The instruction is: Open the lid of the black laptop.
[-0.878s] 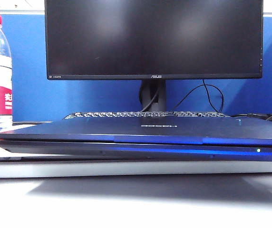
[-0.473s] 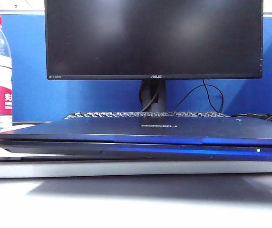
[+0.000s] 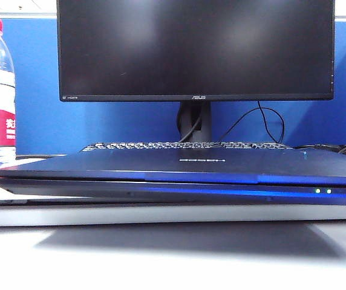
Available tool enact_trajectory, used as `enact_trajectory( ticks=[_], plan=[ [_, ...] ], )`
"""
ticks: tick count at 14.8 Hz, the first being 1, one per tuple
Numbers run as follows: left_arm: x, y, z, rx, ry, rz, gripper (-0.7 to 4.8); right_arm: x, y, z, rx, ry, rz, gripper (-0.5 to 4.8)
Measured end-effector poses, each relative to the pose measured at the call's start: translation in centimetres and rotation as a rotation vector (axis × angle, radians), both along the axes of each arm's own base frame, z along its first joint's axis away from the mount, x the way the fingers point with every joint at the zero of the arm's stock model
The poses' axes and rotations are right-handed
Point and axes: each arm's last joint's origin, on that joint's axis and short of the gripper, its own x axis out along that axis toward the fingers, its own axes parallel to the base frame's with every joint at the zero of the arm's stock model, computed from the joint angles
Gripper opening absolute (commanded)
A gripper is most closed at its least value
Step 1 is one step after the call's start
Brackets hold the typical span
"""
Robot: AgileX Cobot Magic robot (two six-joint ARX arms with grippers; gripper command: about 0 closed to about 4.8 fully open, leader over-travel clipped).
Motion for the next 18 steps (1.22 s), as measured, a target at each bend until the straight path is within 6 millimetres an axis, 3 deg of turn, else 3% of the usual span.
enact_trajectory(
  ticks=[4, 11, 14, 18],
  plan=[
    [-0.2, -0.3, 0.0, -0.002, 0.003, -0.129, -0.02, -1.0, 0.7, 1.0, 0.100, 0.024, 0.401, -0.06],
    [-0.4, -0.6, 0.0, -0.020, 0.017, -0.246, -0.02, -1.3, 1.4, -1.4, 0.186, 0.419, 0.475, -0.06],
    [-0.4, -0.6, -0.1, -0.023, 0.031, -0.254, -0.01, -1.9, 2.6, -1.4, 0.148, 0.423, 0.590, -0.06],
    [-0.5, -0.7, -0.2, -0.024, 0.043, -0.298, -0.01, -2.0, 3.1, -1.5, 0.105, 0.375, 0.570, -0.06]
  ],
)
